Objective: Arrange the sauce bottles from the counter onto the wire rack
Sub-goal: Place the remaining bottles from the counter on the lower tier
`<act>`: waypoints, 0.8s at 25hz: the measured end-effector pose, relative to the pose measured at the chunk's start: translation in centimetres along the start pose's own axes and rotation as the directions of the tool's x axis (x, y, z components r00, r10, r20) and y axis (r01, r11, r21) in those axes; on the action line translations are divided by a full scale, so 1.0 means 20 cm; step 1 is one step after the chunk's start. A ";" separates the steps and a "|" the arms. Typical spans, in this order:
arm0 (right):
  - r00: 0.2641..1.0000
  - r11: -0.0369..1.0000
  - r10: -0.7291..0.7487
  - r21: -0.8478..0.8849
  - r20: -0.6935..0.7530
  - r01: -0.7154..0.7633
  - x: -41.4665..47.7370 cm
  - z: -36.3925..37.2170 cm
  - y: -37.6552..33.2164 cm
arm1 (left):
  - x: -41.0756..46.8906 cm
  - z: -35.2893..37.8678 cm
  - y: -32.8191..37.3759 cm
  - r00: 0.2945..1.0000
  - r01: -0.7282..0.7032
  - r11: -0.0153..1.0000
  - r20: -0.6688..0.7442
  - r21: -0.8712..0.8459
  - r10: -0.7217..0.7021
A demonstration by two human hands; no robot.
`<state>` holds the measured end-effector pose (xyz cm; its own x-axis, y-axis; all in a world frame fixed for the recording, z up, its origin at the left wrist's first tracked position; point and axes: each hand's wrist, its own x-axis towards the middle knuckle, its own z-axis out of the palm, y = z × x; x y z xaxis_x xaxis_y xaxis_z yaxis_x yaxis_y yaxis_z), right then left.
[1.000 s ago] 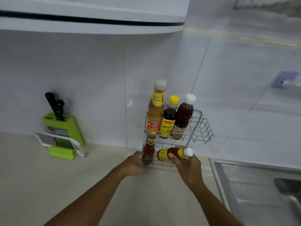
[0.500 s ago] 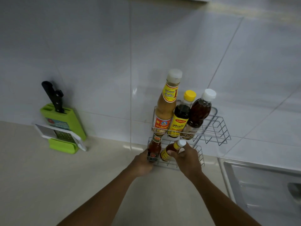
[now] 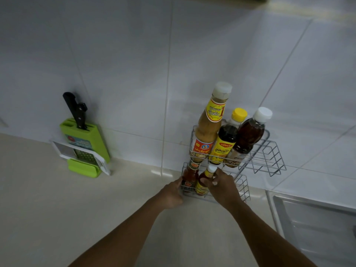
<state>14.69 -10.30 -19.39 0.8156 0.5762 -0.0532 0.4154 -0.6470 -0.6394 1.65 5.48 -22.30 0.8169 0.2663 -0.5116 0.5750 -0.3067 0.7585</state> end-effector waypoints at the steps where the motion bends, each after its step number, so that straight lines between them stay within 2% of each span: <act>1: 1.000 1.000 -0.003 0.003 0.006 0.003 0.00 0.00 0.00 | 0.00 0.00 0.00 1.000 -0.004 1.000 0.002 0.000 0.004; 8: 0.996 0.994 0.060 0.089 0.061 -0.065 -0.08 -0.02 0.04 | -0.09 -0.05 0.04 0.998 0.033 0.999 0.055 0.010 -0.034; 14: 1.000 0.996 0.026 0.084 -0.011 -0.025 -0.25 -0.08 -0.06 | -0.30 -0.19 0.09 0.998 -0.033 0.993 0.047 0.115 0.028; 17: 1.000 0.996 -0.013 0.092 -0.024 0.015 -0.38 -0.08 -0.12 | -0.38 -0.27 -0.02 0.997 -0.062 0.995 0.050 0.078 0.058; 20: 0.995 0.992 -0.078 0.106 0.064 0.071 -0.51 -0.05 -0.23 | -0.49 -0.34 -0.22 0.996 -0.084 0.993 0.046 0.088 0.080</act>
<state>4.82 -13.60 -15.15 0.7531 0.6558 -0.0522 0.4271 -0.5477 -0.7194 -9.23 10.42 -17.90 0.8617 0.1981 -0.4671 0.5058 -0.4072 0.7605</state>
